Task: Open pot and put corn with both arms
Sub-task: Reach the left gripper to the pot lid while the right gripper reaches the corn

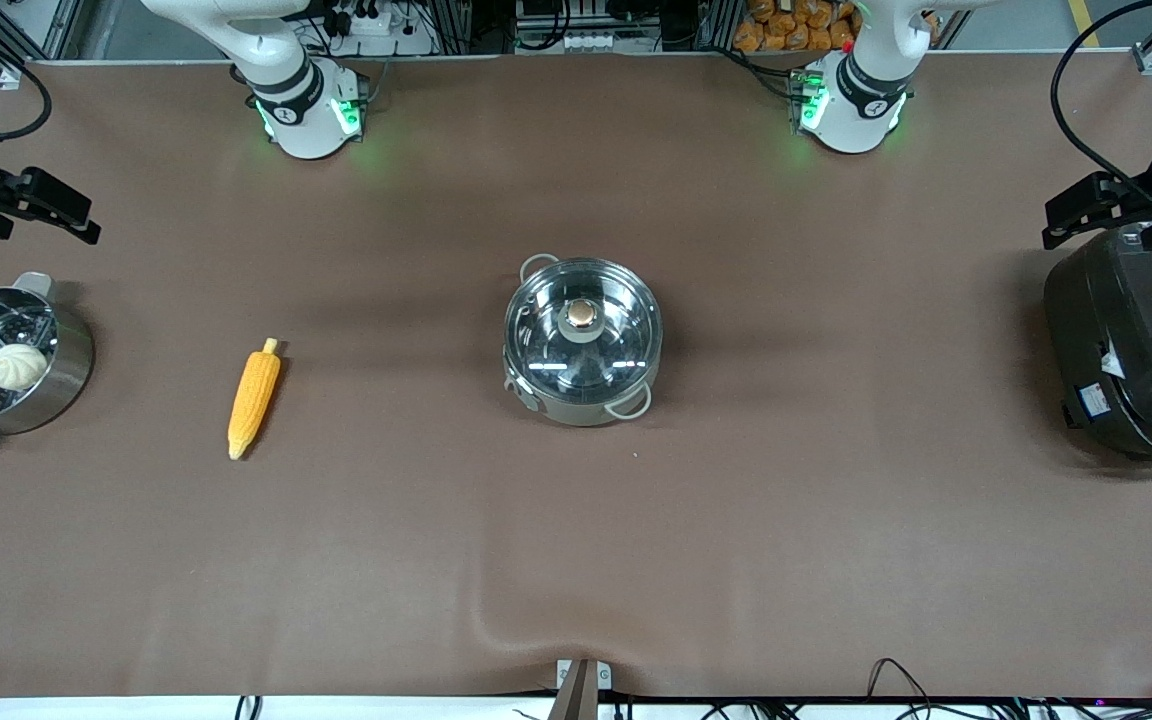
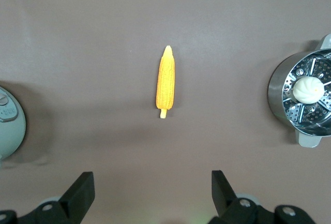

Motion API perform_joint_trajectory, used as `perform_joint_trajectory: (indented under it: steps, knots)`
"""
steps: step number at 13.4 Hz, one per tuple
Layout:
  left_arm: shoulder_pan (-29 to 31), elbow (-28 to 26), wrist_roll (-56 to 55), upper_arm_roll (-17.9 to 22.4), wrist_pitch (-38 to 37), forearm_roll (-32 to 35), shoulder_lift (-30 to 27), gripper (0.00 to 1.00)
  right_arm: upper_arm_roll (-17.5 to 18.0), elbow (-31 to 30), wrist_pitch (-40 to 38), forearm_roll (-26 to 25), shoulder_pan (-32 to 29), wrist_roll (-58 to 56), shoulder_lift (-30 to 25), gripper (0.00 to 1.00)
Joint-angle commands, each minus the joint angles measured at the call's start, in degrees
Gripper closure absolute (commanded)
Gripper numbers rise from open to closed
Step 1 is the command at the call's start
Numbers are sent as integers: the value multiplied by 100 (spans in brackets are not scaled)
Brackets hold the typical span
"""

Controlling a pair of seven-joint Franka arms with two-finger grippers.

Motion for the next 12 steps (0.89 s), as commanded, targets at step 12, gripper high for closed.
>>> perform_joint_trajectory:
  steps: [12]
  knots:
    - [-2122, 454, -2999, 16, 1050, -638, 1203, 0, 57, -267, 439, 14, -44, 12, 164, 0]
